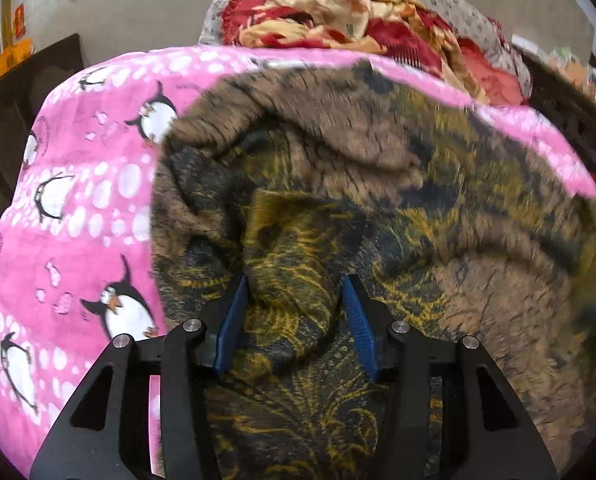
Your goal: Fold small clothes
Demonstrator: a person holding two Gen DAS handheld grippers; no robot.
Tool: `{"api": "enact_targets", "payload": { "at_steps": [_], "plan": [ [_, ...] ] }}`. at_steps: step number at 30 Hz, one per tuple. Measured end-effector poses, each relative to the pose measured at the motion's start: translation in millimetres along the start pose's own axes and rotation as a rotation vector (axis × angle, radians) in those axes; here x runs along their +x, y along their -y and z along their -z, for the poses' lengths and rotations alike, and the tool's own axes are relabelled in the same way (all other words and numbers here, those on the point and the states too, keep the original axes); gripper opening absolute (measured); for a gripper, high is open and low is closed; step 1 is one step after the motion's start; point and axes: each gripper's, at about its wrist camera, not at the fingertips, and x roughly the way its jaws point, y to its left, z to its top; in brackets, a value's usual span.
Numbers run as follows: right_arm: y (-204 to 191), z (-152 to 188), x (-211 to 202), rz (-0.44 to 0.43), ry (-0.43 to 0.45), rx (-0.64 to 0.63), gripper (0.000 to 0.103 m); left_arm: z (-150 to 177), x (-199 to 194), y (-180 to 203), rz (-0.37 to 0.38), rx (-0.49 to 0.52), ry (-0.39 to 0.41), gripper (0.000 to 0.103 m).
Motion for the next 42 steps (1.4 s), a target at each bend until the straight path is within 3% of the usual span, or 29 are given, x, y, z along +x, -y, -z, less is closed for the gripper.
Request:
{"api": "enact_targets", "payload": {
  "at_steps": [1, 4, 6, 7, 9, 10, 11, 12, 14, 18, 24, 39, 42],
  "plan": [
    [6.6, 2.4, 18.9, 0.014, -0.098, 0.039, 0.004, -5.2, -8.3, -2.7, 0.017, -0.019, 0.016, 0.048],
    [14.7, -13.6, 3.6, 0.019, -0.054, 0.127, 0.004, -25.9, -18.7, -4.6, 0.059, -0.052, 0.053, 0.048],
    [11.7, -33.1, -8.0, 0.037, 0.044, 0.109, 0.004, -38.2, -6.7, -2.8, 0.057, -0.052, 0.037, 0.048],
    [9.3, -41.2, -4.3, 0.058, 0.052, 0.105, 0.004, -42.0, 6.3, -0.5, 0.047, -0.051, 0.012, 0.048],
    [10.4, -51.8, 19.2, 0.085, -0.016, 0.119, 0.007, -38.1, 32.6, 1.3, 0.013, -0.042, -0.044, 0.049],
    [16.0, -50.2, 43.2, 0.100, -0.088, 0.132, 0.007, -33.9, 42.0, 2.2, 0.002, -0.029, -0.040, 0.049],
    [19.7, -46.6, 53.3, 0.096, -0.085, 0.139, 0.007, -26.9, 44.6, 3.6, -0.007, -0.004, 0.008, 0.052],
    [17.8, -41.8, 55.0, 0.118, -0.008, 0.113, 0.007, -25.4, 44.4, 4.1, -0.011, 0.000, 0.016, 0.053],
    [3.6, -31.3, 54.4, 0.197, 0.060, 0.030, 0.007, -24.7, 44.6, 1.3, 0.007, -0.017, 0.013, 0.053],
    [-6.8, -28.5, 57.7, 0.282, 0.065, -0.033, 0.007, -22.2, 44.4, -0.6, 0.003, -0.020, 0.011, 0.054],
    [8.5, -25.2, 58.2, 0.213, 0.071, 0.017, 0.007, -28.0, 48.0, 3.4, -0.016, -0.009, 0.007, 0.055],
    [-8.9, -31.6, 58.2, 0.270, 0.063, -0.028, 0.007, -27.6, 45.1, 10.1, -0.050, 0.019, 0.011, 0.056],
    [-11.4, -32.5, 56.2, 0.284, 0.055, -0.035, 0.007, -32.1, 40.1, 12.0, -0.053, 0.034, -0.032, 0.056]
  ]
}}
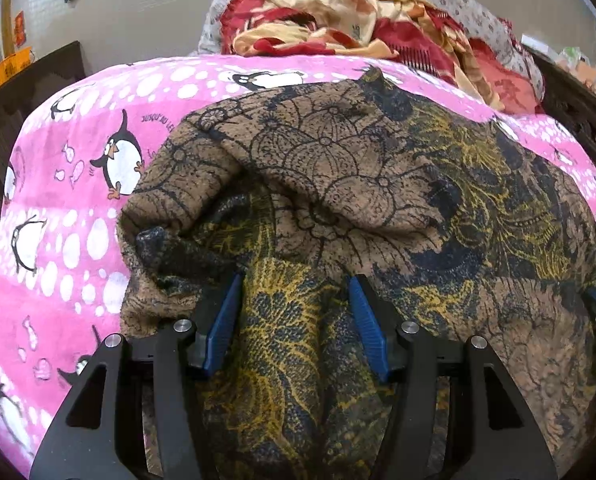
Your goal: Fold small clothes
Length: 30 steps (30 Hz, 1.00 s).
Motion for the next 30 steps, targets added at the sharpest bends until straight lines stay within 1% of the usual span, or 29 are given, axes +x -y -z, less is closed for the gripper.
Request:
{"api": "enact_targets", "payload": {
  "at_steps": [2, 3, 4, 6, 9, 11, 13, 15, 17, 20, 25, 28, 30],
  "plan": [
    [2.5, -3.6, -5.8, -0.013, -0.018, 0.016, 0.007, -8.7, -7.1, 0.0, 0.019, 0.014, -0.053, 0.056],
    [4.5, -6.9, -9.6, -0.029, -0.037, 0.028, 0.007, -12.6, -12.5, 0.0, 0.020, 0.018, -0.053, 0.056],
    [5.9, -10.5, -13.5, -0.039, -0.052, 0.035, 0.007, -17.8, -20.5, 0.1, 0.020, 0.022, -0.041, 0.056],
    [7.4, -18.1, -24.2, -0.054, -0.049, 0.045, 0.007, -31.6, -40.0, -0.2, 0.016, 0.026, 0.000, 0.056],
    [6.1, -38.4, -48.7, -0.058, -0.007, 0.056, 0.007, -59.0, -66.1, 1.7, -0.013, 0.033, 0.038, 0.056],
    [3.6, -57.5, -69.5, -0.036, 0.031, 0.056, 0.007, -74.9, -82.9, 4.4, -0.027, 0.038, 0.065, 0.056],
    [1.1, -72.9, -85.4, -0.014, 0.056, 0.046, 0.007, -84.5, -99.3, 6.5, -0.025, 0.042, 0.105, 0.056],
    [-0.9, -82.3, -98.8, 0.017, 0.089, 0.038, 0.007, -85.9, -109.1, 8.7, -0.029, 0.055, 0.126, 0.056],
    [-2.2, -86.6, -106.8, 0.045, 0.107, 0.041, 0.007, -82.7, -112.1, 8.8, -0.041, 0.058, 0.128, 0.056],
    [-2.7, -86.2, -115.4, 0.081, 0.134, 0.053, 0.007, -75.8, -113.9, 4.0, -0.039, 0.027, 0.120, 0.056],
    [-1.8, -84.3, -122.0, 0.128, 0.161, 0.034, 0.007, -73.1, -126.1, -2.3, -0.053, 0.001, 0.133, 0.056],
    [-1.3, -86.1, -128.4, 0.145, 0.179, 0.033, 0.007, -75.7, -131.1, -1.0, -0.052, 0.004, 0.136, 0.056],
    [-2.0, -88.3, -131.8, 0.140, 0.188, 0.031, 0.007, -76.9, -133.5, 0.9, -0.048, 0.013, 0.135, 0.056]
  ]
}}
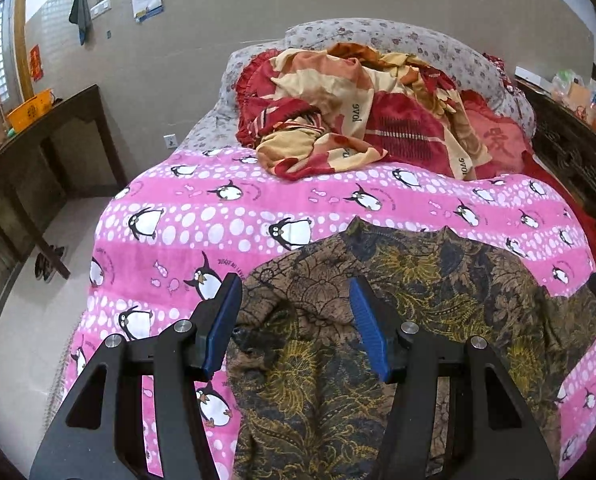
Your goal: Fold small clothes
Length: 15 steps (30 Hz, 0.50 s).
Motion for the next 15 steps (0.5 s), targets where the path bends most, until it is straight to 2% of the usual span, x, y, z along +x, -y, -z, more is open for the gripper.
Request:
{"api": "enact_targets", "payload": {
  "at_steps": [10, 12, 15],
  "plan": [
    [0.9, 2.6, -4.8, -0.020, 0.016, -0.022, 0.007, 5.1, 5.4, 8.3, 0.046, 0.030, -0.049, 0.056],
    [0.4, 4.8, -4.0, -0.025, 0.009, -0.029, 0.007, 6.2, 9.7, 9.5, 0.064, 0.039, -0.080, 0.056],
    [0.8, 6.4, -1.9, -0.048, -0.012, -0.026, 0.007, 4.0, 19.4, 12.0, 0.102, 0.055, -0.168, 0.056]
  ]
}}
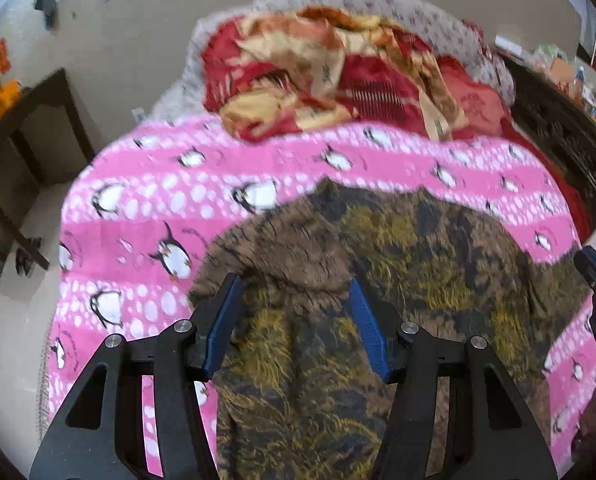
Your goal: Fold small clothes
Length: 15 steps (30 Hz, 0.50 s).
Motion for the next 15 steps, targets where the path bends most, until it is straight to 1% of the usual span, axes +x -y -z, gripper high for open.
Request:
{"api": "enact_targets", "payload": {
  "at_steps": [2, 4, 5, 6, 7, 8, 9, 10, 11, 13, 15],
  "plan": [
    [1.4, -1.1, 2.0, -0.025, -0.019, 0.011, 0.007, -2.7, 7.6, 3.8, 0.012, 0.027, -0.076, 0.056],
    [2.2, -2.5, 8.0, -0.063, -0.072, 0.019, 0.007, -2.1, 17.0, 9.1, 0.000, 0.068, -0.160, 0.056],
    [1.8, -2.3, 11.3, -0.091, -0.101, 0.027, 0.007, 0.4, 25.4, 11.1, -0.009, 0.089, -0.231, 0.056],
    [1.1, -2.0, 19.0, -0.142, -0.167, 0.040, 0.007, 4.9, 32.4, 11.4, -0.012, 0.093, -0.287, 0.056],
    [-0.6, -0.9, 24.5, -0.149, -0.217, 0.037, 0.007, 11.0, 42.4, 12.2, -0.014, 0.099, -0.372, 0.056],
    [-1.9, 1.0, 32.2, -0.182, -0.286, 0.043, 0.007, 16.3, 47.8, 13.5, -0.022, 0.108, -0.414, 0.056],
    [-1.8, 2.7, 36.8, -0.211, -0.331, 0.054, 0.007, 21.9, 52.6, 14.0, -0.042, 0.126, -0.444, 0.056],
    [-3.9, 6.2, 44.2, -0.253, -0.406, 0.061, 0.007, 27.1, 56.7, 14.3, -0.060, 0.139, -0.469, 0.056],
    [-8.9, 10.1, 49.2, -0.276, -0.473, 0.038, 0.007, 31.8, 60.7, 13.3, -0.065, 0.138, -0.496, 0.056],
    [-17.5, 13.4, 50.1, -0.276, -0.520, -0.023, 0.007, 39.0, 65.8, 11.9, -0.077, 0.144, -0.529, 0.056],
    [-23.9, 17.8, 53.3, -0.346, -0.605, -0.038, 0.007, 47.0, 70.2, 12.0, -0.085, 0.164, -0.563, 0.056]
  ]
}}
